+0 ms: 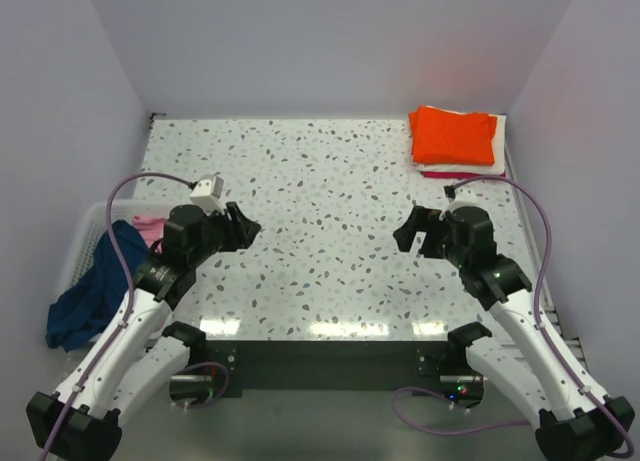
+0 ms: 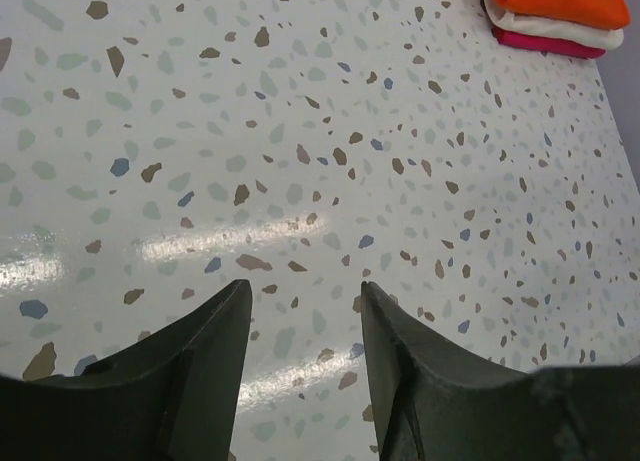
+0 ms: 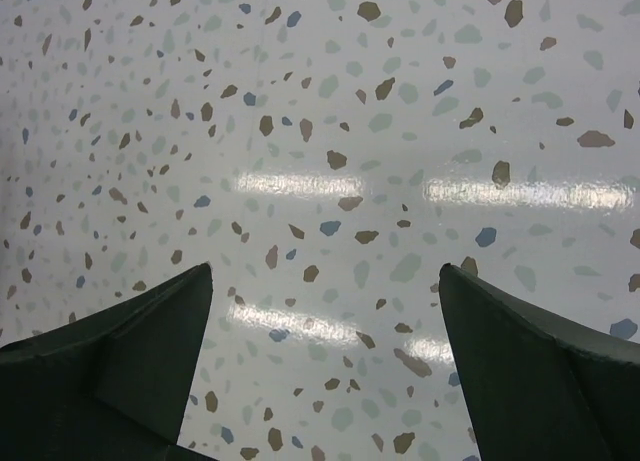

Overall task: Fold and stack the t-shirts
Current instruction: Grab the tshirt from the pile

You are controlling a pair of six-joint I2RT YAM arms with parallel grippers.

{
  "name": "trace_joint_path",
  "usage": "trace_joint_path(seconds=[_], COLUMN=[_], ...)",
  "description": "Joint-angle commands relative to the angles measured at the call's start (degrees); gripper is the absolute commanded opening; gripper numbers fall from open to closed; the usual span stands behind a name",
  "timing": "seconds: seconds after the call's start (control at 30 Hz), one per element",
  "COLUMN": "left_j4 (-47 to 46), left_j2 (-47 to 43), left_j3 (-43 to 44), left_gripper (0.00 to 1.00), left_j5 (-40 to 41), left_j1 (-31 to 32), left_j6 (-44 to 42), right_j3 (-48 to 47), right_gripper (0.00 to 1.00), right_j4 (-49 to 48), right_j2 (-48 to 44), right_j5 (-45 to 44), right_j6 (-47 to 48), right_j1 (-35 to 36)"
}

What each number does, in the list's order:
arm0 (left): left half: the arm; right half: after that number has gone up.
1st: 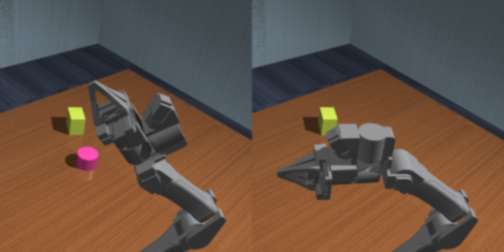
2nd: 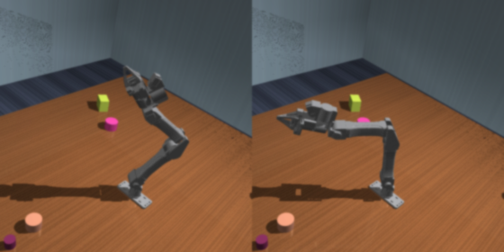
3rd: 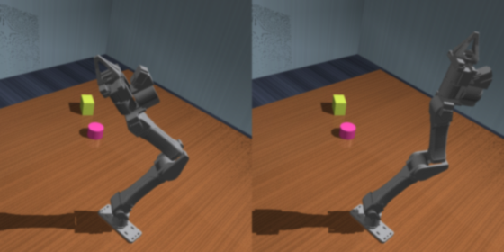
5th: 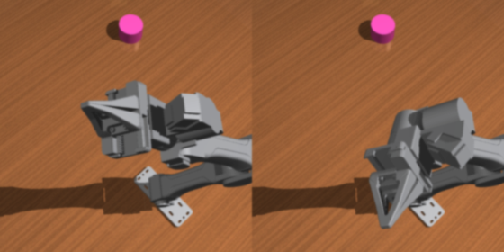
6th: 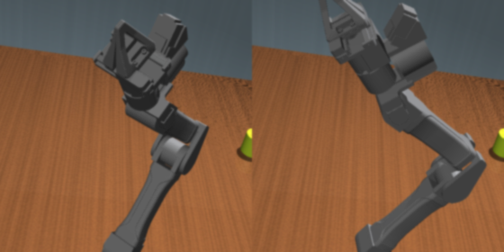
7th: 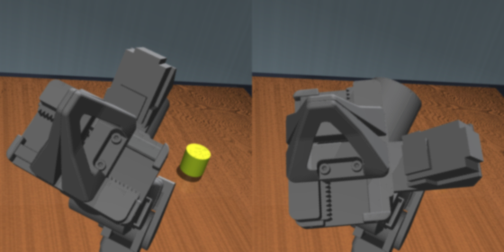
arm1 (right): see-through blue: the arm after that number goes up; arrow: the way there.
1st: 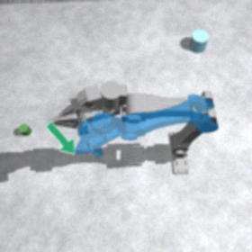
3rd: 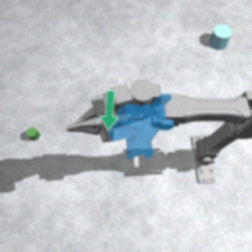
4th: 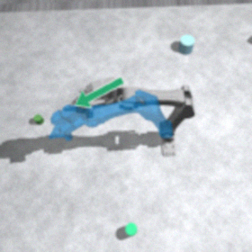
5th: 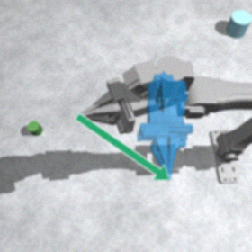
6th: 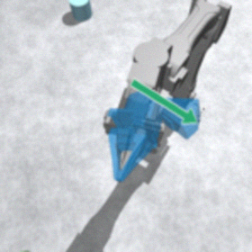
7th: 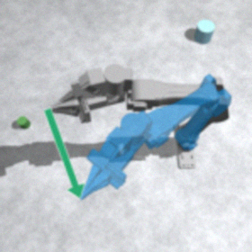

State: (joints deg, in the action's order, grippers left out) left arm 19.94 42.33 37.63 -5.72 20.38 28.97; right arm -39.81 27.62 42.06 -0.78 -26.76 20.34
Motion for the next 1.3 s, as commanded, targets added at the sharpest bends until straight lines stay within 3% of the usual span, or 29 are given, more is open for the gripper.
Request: trace_joint_path(seconds=[0.0,0.1,0.27,0.47,0.57,0.6,0.73,0.8,1.03,1.27], left_j4=[-1.6,1.3,8.5,17.4,20.0,21.4,22.6,20.1,16.6,12.7], left_j2=[0.0,1.4,3.7,7.6,10.1,10.9,15.2,16.5,26.3,35.1], left_j3=[-0.9,1.5,8.5,14.8,16.3,16.7,16.7,16.3,14.1,11.0], left_gripper=[0.53,0.54,0.61,0.78,0.95,0.95,0.95,1.00,1.00,0.96], left_j5=[3.9,5.5,19.9,37.9,45.5,47.7,47.2,42.4,36.5,37.2], left_j1=[-0.3,-0.3,-0.3,-0.5,-1.5,-2.0,-8.1,-13.9,-30.5,-43.7], left_j6=[2.4,2.9,5.1,9.9,11.6,12.5,13.2,11.6,12.9,15.8], right_j3=[-1.1,-0.4,-1.0,-0.6,0.1,0.3,0.4,0.3,0.9,1.8], right_gripper=[0.99,0.99,0.99,0.99,0.99,0.99,0.99,0.99,0.99,0.99], right_j4=[1.3,0.3,0.9,1.2,0.7,-0.2,-0.5,-0.8,-1.4,-1.7], right_j2=[0.2,-0.6,0.1,0.3,-0.2,-0.6,-0.1,0.1,0.6,0.2], right_j5=[0.2,0.4,0.3,2.4,3.3,3.8,5.5,6.2,8.7,10.8], right_j6=[1.0,0.7,0.6,0.7,0.5,0.4,0.4,0.3,0.2,0.2], right_j1=[0.1,0.1,0.1,0.1,0.1,0.1,0.1,0.1,0.1,0.1])
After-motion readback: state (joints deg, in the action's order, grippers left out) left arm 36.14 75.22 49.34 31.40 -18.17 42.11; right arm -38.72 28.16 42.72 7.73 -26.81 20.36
